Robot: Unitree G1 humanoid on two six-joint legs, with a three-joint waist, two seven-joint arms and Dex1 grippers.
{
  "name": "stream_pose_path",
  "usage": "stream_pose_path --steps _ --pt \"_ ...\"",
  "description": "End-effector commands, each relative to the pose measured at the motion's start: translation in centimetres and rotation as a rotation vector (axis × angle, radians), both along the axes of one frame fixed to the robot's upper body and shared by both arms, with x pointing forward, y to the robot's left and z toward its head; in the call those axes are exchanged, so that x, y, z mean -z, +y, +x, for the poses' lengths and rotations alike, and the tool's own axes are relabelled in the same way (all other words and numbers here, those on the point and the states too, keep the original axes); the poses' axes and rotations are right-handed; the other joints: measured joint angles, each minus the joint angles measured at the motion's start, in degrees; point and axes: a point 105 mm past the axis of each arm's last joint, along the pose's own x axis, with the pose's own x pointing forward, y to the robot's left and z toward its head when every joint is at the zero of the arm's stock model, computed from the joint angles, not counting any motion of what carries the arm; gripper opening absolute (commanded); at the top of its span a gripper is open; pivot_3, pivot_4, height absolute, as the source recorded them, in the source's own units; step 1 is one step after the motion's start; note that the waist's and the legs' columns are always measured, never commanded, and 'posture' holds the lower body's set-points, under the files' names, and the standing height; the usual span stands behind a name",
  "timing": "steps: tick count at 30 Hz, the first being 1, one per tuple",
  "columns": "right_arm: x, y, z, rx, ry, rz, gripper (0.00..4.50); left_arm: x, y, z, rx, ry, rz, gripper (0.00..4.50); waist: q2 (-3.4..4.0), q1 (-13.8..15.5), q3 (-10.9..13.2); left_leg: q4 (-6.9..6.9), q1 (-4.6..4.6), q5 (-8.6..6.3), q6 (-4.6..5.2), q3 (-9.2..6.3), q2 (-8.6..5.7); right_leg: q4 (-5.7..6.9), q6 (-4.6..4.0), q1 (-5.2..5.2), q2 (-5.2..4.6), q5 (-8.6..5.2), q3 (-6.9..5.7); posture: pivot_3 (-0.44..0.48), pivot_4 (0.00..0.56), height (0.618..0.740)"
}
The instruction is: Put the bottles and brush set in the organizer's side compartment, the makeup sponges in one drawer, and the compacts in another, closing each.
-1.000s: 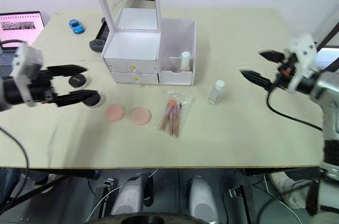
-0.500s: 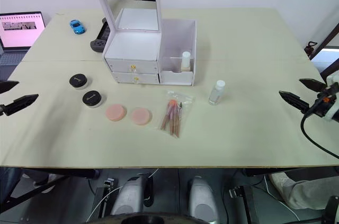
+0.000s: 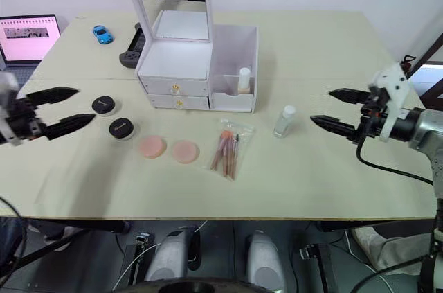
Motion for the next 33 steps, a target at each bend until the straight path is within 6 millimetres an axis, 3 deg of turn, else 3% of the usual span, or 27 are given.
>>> stream_pose_path --steps 1,10,13,16,27,30,33 --pt "0.3 1.8 -0.3 -0.028 -0.009 -0.033 4.46 -1.0 -3.6 -1.2 0.152 0.027 0.013 4.5 0.0 -0.05 0.0 0.0 0.0 0.0 0.0 0.0 0.0 0.01 0.0 -0.01 0.01 0.0 0.0 0.0 0.15 0.74" --pt "1.6 4.2 1.3 -0.007 -0.005 0.064 4.46 -1.9 -7.9 -1.5 0.281 0.019 0.001 4.5 0.0 -0.1 0.0 0.08 0.0 0.01 0.01 -0.07 0.01 0.05 0.0 0.01 0.1 0.0 0.01 0.0 0.15 0.74" --pt "1.7 5.0 1.9 -0.007 -0.005 0.098 4.46 -2.2 -7.7 -1.4 0.259 0.012 -0.003 4.5 0.0 -0.09 0.0 0.09 0.0 0.01 0.01 -0.08 0.01 0.06 0.0 0.01 0.1 0.0 0.01 0.0 0.15 0.74" --pt "1.8 5.2 2.3 -0.002 -0.019 0.099 3.69 -2.0 -7.0 -1.6 0.236 0.022 0.021 4.5 0.0 -0.1 0.01 0.09 0.0 0.01 0.01 -0.08 0.01 0.06 0.01 0.01 0.11 0.0 0.01 0.0 0.15 0.74" --pt "3.0 4.4 3.2 0.023 -0.023 0.084 3.69 -2.8 -6.9 -1.4 0.212 -0.019 0.033 4.5 -0.01 -0.03 0.0 0.13 0.0 0.01 0.01 -0.08 0.01 0.06 0.0 0.02 0.12 0.0 0.01 0.0 0.15 0.74" --pt "3.0 4.3 3.2 0.025 -0.029 0.098 2.81 -2.9 -6.9 -1.3 0.208 -0.021 0.026 4.5 -0.01 -0.07 0.0 0.13 0.0 0.01 0.01 -0.08 0.01 0.07 0.0 0.02 0.12 0.0 0.01 0.0 0.15 0.74" --pt "2.7 4.2 3.3 0.027 -0.043 0.115 1.34 -3.0 -7.0 -1.3 0.211 -0.024 0.024 4.5 0.0 -0.06 0.0 0.13 0.0 0.01 0.01 -0.08 0.01 0.08 0.0 0.02 0.12 0.0 0.01 0.0 0.15 0.74"
